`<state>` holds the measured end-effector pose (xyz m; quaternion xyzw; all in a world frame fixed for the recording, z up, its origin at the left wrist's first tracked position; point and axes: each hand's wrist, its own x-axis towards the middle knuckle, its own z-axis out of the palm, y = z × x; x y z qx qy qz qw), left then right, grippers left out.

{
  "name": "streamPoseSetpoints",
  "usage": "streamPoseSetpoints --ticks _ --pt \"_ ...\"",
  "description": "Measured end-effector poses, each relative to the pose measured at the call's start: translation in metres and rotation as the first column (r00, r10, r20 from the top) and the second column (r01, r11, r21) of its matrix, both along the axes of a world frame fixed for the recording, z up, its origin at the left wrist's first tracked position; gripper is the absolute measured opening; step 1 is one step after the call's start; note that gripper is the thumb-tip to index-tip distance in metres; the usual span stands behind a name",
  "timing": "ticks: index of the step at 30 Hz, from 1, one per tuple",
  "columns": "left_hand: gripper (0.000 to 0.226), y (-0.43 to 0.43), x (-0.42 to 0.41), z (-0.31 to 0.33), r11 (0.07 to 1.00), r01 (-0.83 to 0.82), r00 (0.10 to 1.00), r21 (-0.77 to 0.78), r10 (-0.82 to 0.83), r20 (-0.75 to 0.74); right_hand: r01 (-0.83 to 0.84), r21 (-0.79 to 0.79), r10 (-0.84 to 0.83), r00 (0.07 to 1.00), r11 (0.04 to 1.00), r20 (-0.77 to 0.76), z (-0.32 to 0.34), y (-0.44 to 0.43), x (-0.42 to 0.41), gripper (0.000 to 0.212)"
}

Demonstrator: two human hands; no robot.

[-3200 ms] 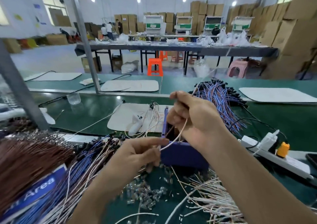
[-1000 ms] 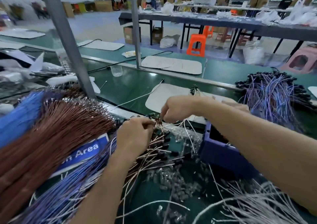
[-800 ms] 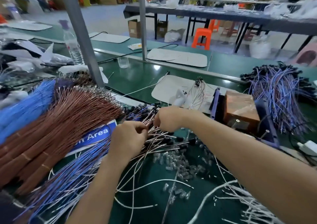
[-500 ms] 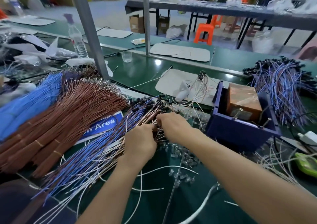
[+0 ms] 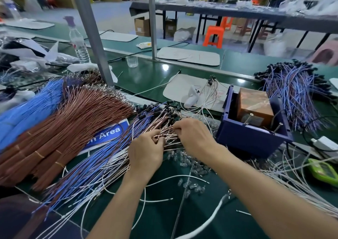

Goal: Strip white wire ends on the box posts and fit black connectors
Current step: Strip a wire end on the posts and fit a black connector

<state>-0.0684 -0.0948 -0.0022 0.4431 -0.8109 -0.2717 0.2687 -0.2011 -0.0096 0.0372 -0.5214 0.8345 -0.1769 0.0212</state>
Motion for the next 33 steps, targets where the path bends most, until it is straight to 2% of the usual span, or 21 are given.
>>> streamPoseSetpoints --ticks 3,6,8,10,12,14,16,17,19,22,25,26,28,30,33 --pt "0.021 0.006 0.001 0.003 0.997 -0.001 0.994 -0.072 0.009 0.108 0.029 -0.021 -0.027 0.997 0.999 0.077 0.010 0.012 -0.004 0.022" --pt "0.028 0.006 0.003 0.009 0.996 0.049 0.997 -0.069 -0.044 0.067 0.043 -0.056 -0.031 0.980 0.998 0.197 0.020 0.028 -0.007 0.027" --pt "0.029 0.004 0.002 0.017 0.993 0.119 0.992 -0.019 -0.118 0.040 0.057 -0.058 -0.043 0.971 0.997 0.233 0.026 0.041 -0.007 0.027" --pt "0.026 0.000 0.002 0.027 0.973 0.210 0.977 0.095 -0.212 0.004 0.073 -0.041 -0.062 0.971 0.996 0.229 0.031 0.054 -0.006 0.026" --pt "0.024 0.001 0.003 0.038 0.880 0.376 0.926 0.289 -0.348 -0.144 0.092 -0.037 -0.081 0.970 0.995 0.228 0.036 0.069 -0.006 0.025" --pt "0.023 0.006 0.001 0.047 0.709 0.550 0.833 0.442 -0.433 -0.343 0.130 -0.058 -0.110 0.957 0.990 0.268 0.041 0.086 -0.009 0.024" --pt "0.021 0.017 -0.002 0.049 0.577 0.650 0.759 0.494 -0.521 -0.390 0.192 -0.100 -0.152 0.937 0.976 0.314 0.045 0.106 -0.014 0.024" --pt "0.020 0.024 -0.005 0.048 0.552 0.672 0.734 0.493 -0.582 -0.350 0.233 -0.121 -0.182 0.927 0.965 0.329 0.047 0.118 -0.018 0.026" --pt "0.016 0.036 -0.011 0.042 0.561 0.673 0.705 0.482 -0.683 -0.190 0.319 -0.138 -0.254 0.901 0.938 0.352 0.050 0.141 -0.026 0.029" --pt "0.009 0.052 -0.022 0.038 0.607 0.633 0.711 0.481 -0.702 -0.049 0.404 -0.108 -0.354 0.879 0.908 0.319 0.053 0.179 -0.036 0.026" --pt "0.015 0.069 -0.038 0.039 0.752 0.596 0.775 0.283 -0.631 0.045 0.406 0.010 -0.403 0.904 0.914 0.145 0.053 0.212 -0.036 0.021" --pt "0.017 0.076 -0.043 0.040 0.771 0.600 0.775 0.214 -0.626 0.082 0.400 0.040 -0.402 0.908 0.916 0.123 0.049 0.220 -0.035 0.021" --pt "0.015 0.095 -0.054 0.042 0.738 0.651 0.728 0.176 -0.673 0.130 0.396 0.065 -0.400 0.895 0.916 0.195 0.037 0.228 -0.032 0.020" --pt "0.015 0.117 -0.065 0.044 0.702 0.693 0.682 0.166 -0.712 0.166 0.397 0.011 -0.370 0.845 0.918 0.386 0.024 0.226 -0.026 0.023" --pt "0.025 0.143 -0.081 0.042 0.731 0.680 0.703 0.055 -0.672 0.233 0.420 -0.149 -0.272 0.780 0.895 0.563 0.007 0.219 -0.013 0.029"
